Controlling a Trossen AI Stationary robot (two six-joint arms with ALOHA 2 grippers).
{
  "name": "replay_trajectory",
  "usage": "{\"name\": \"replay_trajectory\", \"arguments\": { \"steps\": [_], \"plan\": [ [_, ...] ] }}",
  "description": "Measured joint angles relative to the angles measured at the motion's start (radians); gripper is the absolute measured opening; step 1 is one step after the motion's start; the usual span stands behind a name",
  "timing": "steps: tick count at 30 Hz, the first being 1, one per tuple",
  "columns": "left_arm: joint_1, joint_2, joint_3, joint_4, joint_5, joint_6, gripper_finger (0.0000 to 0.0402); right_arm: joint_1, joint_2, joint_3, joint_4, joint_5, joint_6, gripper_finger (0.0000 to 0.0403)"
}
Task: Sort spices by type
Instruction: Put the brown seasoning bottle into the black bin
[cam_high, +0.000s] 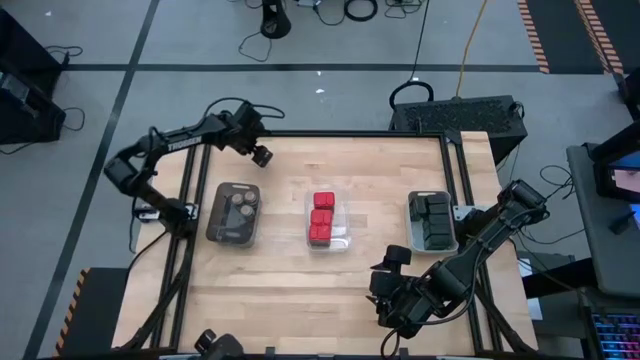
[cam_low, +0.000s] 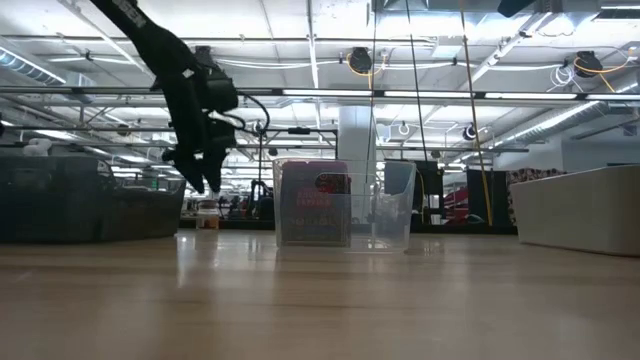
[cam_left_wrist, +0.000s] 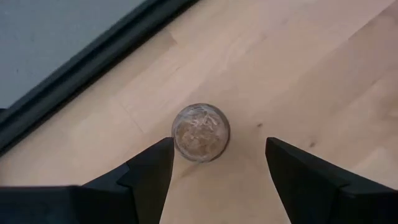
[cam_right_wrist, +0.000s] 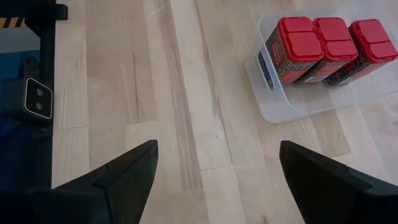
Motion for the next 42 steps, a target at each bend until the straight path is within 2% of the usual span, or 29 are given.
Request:
{"name": "replay_trajectory", "arguments": {
  "steps": [10,30,42],
  "plan": [
    [0.012,0.074,0.000,0.044,-0.010,0.032,0.0260,0.000,0.000,0.000,0.000,0.000,0.003,0.0318],
    [0.021,0.079,-0.001,0.066,-0.012,0.032,0.0260,0.000,0.000,0.000,0.000,0.000,0.003,0.0318],
    [0.021,0.147,-0.016,0.113,-0.012,0.049,0.0260,0.000,0.000,0.000,0.000,0.000,0.003,0.0318]
  ]
}}
